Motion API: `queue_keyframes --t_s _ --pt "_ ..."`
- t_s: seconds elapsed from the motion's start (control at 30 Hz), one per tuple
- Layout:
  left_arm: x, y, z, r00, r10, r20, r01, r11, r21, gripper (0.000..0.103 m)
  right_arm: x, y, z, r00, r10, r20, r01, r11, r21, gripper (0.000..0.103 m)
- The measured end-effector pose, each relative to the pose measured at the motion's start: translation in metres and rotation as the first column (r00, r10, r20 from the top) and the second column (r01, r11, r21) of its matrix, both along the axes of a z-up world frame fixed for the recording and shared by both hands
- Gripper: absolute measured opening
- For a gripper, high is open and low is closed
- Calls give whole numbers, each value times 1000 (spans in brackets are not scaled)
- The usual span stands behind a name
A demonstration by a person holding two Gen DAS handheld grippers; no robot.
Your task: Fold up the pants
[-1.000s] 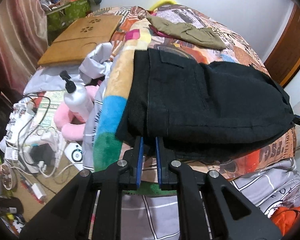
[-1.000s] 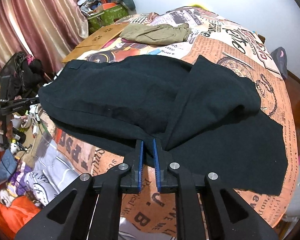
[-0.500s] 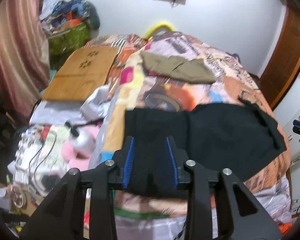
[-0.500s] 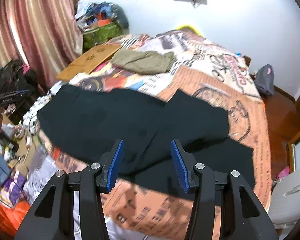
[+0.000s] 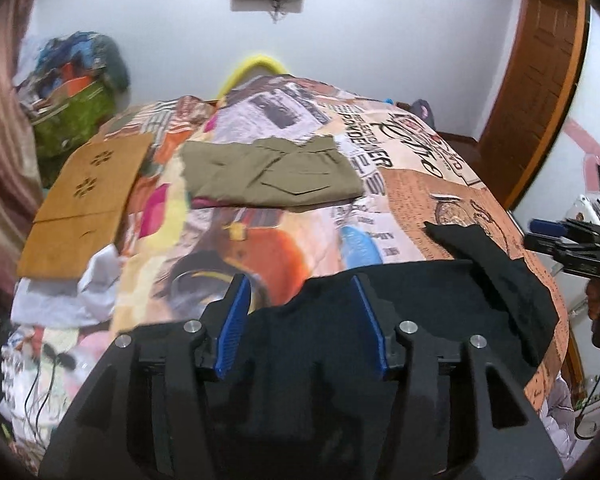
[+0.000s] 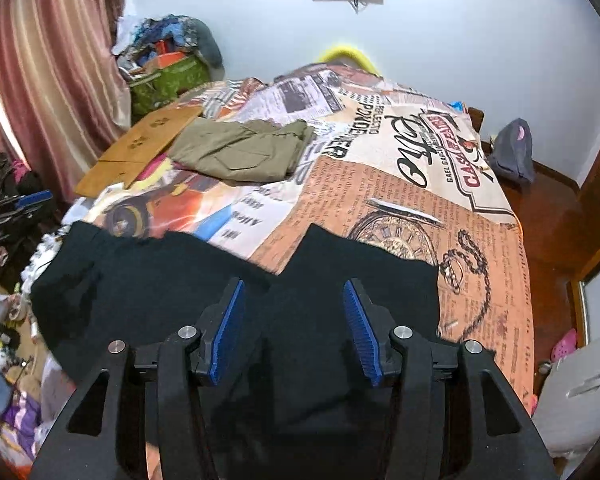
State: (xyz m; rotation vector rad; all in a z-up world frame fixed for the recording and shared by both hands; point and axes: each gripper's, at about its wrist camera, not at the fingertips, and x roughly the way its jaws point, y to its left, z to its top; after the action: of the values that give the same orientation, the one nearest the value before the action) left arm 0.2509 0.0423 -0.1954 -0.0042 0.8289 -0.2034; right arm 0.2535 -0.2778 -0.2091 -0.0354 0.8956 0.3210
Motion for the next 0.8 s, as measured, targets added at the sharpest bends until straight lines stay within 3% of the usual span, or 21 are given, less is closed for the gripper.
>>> queue_keyframes --t_s 0.33,0.63,0.7,0.77,0.8 --pt "54 -47 -38 996 -82 -43 84 996 41 56 88 14 -58 986 4 -169 -4 1000 -2 52" --pt "79 -57 -68 991 -97 -92 101 994 33 56 135 30 -104 939 52 -339 -62 998 -19 52" --pt "80 -57 -71 990 -98 -96 102 994 32 56 138 28 -104 939 42 -343 -51 999 -16 42" --pt "81 -57 -73 990 -98 -100 101 994 28 56 141 24 -105 935 52 -351 -55 998 0 20" --pt "81 -57 -74 990 -96 -102 100 995 28 56 140 23 -105 934 55 -354 -55 998 11 18"
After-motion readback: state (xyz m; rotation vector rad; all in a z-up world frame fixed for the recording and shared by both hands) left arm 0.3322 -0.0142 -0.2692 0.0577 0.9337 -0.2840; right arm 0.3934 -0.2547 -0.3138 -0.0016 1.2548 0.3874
